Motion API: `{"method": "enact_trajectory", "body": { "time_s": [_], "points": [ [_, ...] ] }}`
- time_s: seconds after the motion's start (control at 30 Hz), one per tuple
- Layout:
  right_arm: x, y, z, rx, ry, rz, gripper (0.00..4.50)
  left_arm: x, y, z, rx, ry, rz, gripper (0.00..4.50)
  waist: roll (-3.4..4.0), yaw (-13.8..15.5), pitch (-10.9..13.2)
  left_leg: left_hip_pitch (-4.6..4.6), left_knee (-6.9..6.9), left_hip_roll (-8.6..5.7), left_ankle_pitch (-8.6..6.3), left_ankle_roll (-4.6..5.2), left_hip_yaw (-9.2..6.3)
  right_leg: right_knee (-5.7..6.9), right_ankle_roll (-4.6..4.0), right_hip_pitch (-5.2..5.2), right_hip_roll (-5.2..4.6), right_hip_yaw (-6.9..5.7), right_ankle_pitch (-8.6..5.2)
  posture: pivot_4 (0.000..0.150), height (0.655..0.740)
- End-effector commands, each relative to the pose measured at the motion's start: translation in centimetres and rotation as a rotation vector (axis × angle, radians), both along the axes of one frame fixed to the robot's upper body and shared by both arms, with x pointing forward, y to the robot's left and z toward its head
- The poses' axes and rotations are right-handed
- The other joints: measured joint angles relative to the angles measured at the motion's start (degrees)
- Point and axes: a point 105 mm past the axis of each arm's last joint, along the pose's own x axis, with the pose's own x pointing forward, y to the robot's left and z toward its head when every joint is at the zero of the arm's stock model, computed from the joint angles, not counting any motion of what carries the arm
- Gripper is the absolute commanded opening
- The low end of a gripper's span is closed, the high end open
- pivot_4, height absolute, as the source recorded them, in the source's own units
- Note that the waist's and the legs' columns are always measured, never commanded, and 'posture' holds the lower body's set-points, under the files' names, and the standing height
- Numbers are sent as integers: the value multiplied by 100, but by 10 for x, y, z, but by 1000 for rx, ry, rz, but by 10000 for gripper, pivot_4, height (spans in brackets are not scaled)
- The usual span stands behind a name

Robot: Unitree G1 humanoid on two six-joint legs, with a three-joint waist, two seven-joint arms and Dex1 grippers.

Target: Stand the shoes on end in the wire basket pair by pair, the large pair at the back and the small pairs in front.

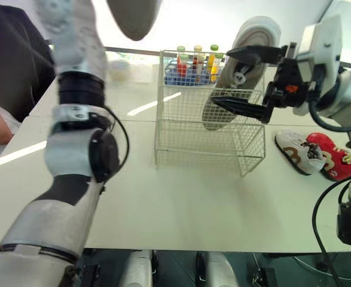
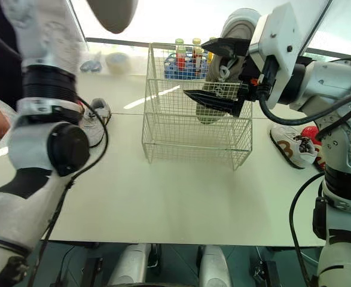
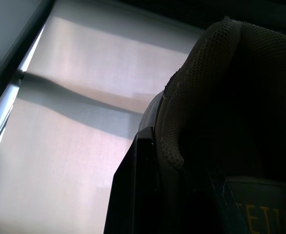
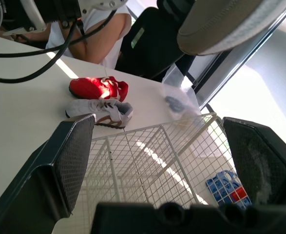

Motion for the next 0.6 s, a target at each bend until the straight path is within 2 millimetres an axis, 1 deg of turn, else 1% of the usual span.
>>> {"method": "enact_trajectory", "body": {
  "time_s": [0.03,0.07,0.27,0.5,0.6],
  "points": [
    [-9,-1,12,9,-65,-13,45000,-22,-34,0,38,-156,6,124,0,-1,0,-2,2,0,-3,5,4,-6,1,0,0,1,2,1500,7400],
    [-9,-1,12,10,-65,-17,45000,-21,-42,-5,49,-166,9,124,0,-7,0,-4,2,0,-5,8,5,-11,4,-1,-1,1,4,1500,7400],
    [-14,-2,11,16,-65,-46,45000,-14,-68,-39,101,-191,76,124,1,-62,0,-6,-7,1,-9,15,6,-12,8,-10,-1,1,6,1500,7400],
    [-19,-3,11,12,-58,-73,45000,-9,-79,-61,118,-186,162,124,1,-37,0,-8,-7,2,-10,16,5,-9,8,-12,-5,2,6,1500,7400],
    [-22,-4,11,8,-55,-82,45000,-3,-84,-73,133,-156,207,124,1,-36,0,-10,-6,1,-11,18,4,-11,7,-11,-7,1,6,1500,7400]
  ]
}}
